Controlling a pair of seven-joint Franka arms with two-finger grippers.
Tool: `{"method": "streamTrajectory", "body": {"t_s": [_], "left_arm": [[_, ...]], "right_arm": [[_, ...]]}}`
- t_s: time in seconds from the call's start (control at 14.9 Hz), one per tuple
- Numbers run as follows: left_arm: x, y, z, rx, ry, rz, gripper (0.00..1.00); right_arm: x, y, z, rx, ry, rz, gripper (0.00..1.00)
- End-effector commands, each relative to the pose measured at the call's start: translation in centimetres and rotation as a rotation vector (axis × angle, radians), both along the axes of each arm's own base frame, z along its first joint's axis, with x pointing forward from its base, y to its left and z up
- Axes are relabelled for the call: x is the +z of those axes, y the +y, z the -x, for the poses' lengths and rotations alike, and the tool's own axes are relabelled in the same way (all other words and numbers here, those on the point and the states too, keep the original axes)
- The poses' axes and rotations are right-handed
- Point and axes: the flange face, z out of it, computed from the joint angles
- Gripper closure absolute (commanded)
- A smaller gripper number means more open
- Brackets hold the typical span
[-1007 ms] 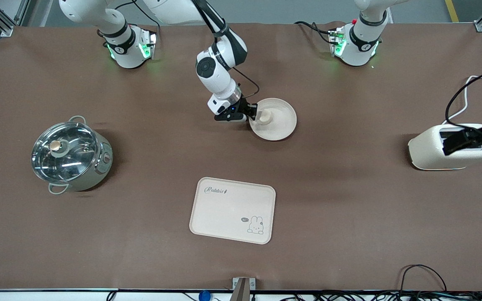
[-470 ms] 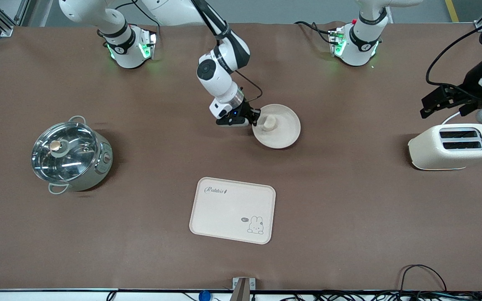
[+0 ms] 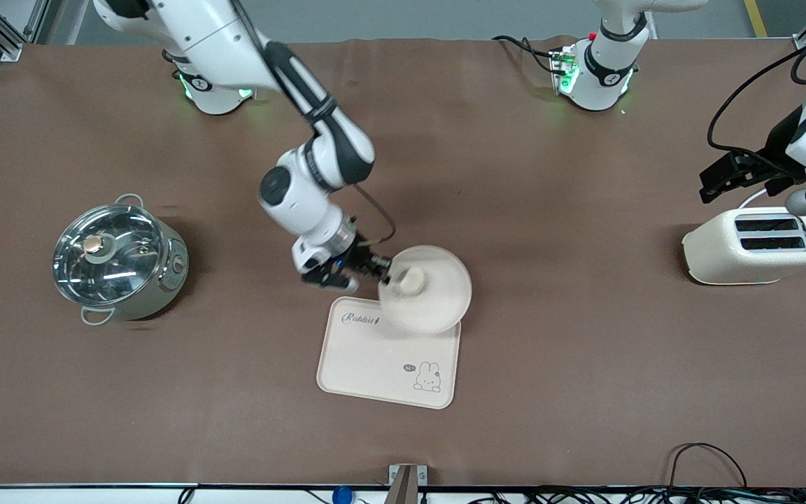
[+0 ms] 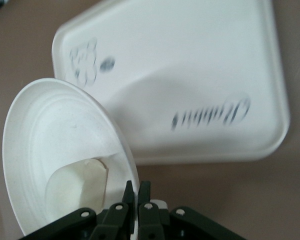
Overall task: Place bun in plate and plate on tray
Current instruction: 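Carry the plate with the right gripper onto the white tray, then open the right gripper and release the plate on the tray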
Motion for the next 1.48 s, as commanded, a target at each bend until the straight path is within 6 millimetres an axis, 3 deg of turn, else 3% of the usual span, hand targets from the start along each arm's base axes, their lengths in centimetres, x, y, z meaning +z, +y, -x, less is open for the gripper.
{"method": "streamTrajectory", "body": {"t_s": [0.0, 0.2, 0.4, 0.47, 0.54, 0.6, 0.67, 0.87, 1.14, 1.28, 1.41], "left_arm": [[0.7, 0.1, -0.3, 0.010, -0.016, -0.013, 0.00], [0.6, -0.1, -0.5, 0.007, -0.015, -0.016, 0.00], [0.4, -0.2, -0.5, 0.007, -0.012, -0.018, 0.00], [0.4, -0.2, -0.5, 0.007, -0.012, -0.018, 0.00], [0.4, 0.0, -0.6, 0.010, -0.012, -0.018, 0.00], [0.4, 0.0, -0.6, 0.009, -0.012, -0.020, 0.00], [0.4, 0.0, -0.6, 0.010, -0.012, -0.018, 0.00], [0.2, -0.2, -0.7, 0.007, -0.007, -0.017, 0.00], [0.3, 0.2, -0.7, 0.013, -0.010, -0.017, 0.00], [0.3, 0.0, -0.7, 0.012, -0.010, -0.017, 0.00], [0.2, -0.3, -0.7, 0.024, -0.011, -0.013, 0.00]], "right_arm": [[-3.1, -1.0, -4.6, -0.018, -0.036, 0.004, 0.99], [-6.8, -1.3, -5.9, -0.034, -0.019, 0.011, 0.99], [-7.0, -1.7, -6.7, -0.053, -0.020, 0.000, 0.97], [-6.8, -2.5, -7.3, -0.056, -0.018, 0.002, 0.86], [-6.4, -3.4, -8.0, -0.056, 0.009, -0.002, 0.53], [-5.3, -4.0, -8.9, -0.046, 0.036, -0.011, 0.06], [-4.0, -4.3, -9.5, -0.035, 0.050, -0.019, 0.00], [-0.3, -6.5, -11.4, 0.003, -0.012, 0.033, 0.00], [6.7, -14.0, -13.9, 0.126, -0.054, 0.207, 0.00], [11.1, -18.5, -13.8, 0.158, -0.007, 0.227, 0.00], [14.9, -21.6, -13.0, 0.196, 0.041, 0.241, 0.00]]}}
